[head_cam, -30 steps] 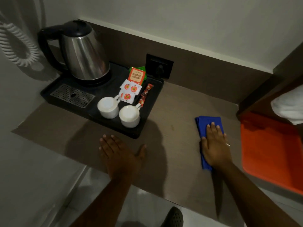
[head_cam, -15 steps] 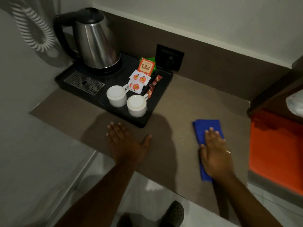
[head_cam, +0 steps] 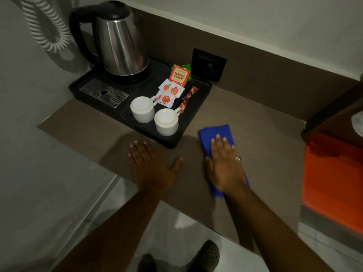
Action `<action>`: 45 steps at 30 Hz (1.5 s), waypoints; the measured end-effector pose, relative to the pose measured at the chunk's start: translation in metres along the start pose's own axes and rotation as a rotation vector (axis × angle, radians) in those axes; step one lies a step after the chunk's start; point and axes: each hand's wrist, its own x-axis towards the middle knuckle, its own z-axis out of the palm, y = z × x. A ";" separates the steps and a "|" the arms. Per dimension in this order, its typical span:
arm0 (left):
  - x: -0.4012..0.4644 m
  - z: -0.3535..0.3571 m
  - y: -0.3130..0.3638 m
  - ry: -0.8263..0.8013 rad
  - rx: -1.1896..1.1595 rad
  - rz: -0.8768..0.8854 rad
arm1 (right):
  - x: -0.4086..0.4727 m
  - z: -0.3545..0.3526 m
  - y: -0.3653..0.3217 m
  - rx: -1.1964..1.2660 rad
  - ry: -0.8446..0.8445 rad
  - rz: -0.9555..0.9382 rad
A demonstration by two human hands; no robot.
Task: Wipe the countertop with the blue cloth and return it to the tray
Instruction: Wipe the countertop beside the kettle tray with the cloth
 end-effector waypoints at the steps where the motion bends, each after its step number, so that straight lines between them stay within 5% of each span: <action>1: 0.000 -0.001 -0.001 -0.001 0.003 0.002 | -0.020 -0.002 0.012 -0.007 -0.029 -0.066; 5: 0.001 -0.001 -0.004 -0.001 -0.021 0.008 | -0.057 -0.018 0.088 0.030 -0.046 -0.040; 8: 0.002 0.002 -0.005 0.003 -0.017 0.006 | -0.035 -0.022 0.102 0.035 0.038 0.238; 12: 0.000 0.000 -0.004 0.002 -0.008 0.004 | -0.005 -0.010 0.026 0.097 0.100 0.695; 16: -0.001 -0.002 -0.002 -0.018 -0.009 0.006 | -0.049 0.019 -0.034 0.097 0.119 0.393; 21: -0.002 -0.007 -0.002 -0.032 -0.022 0.005 | -0.114 0.011 0.021 0.013 0.008 0.042; 26: -0.002 -0.006 -0.001 -0.011 -0.055 0.005 | -0.115 -0.005 0.075 0.021 0.061 0.328; 30: -0.001 -0.004 0.001 -0.030 -0.042 -0.017 | -0.060 -0.005 0.031 0.061 0.102 0.654; 37: 0.002 -0.007 0.001 -0.039 -0.003 -0.009 | -0.106 0.018 -0.006 0.009 0.043 0.154; 45: 0.002 -0.005 -0.001 -0.029 -0.034 0.013 | -0.112 -0.003 0.072 0.025 0.122 0.549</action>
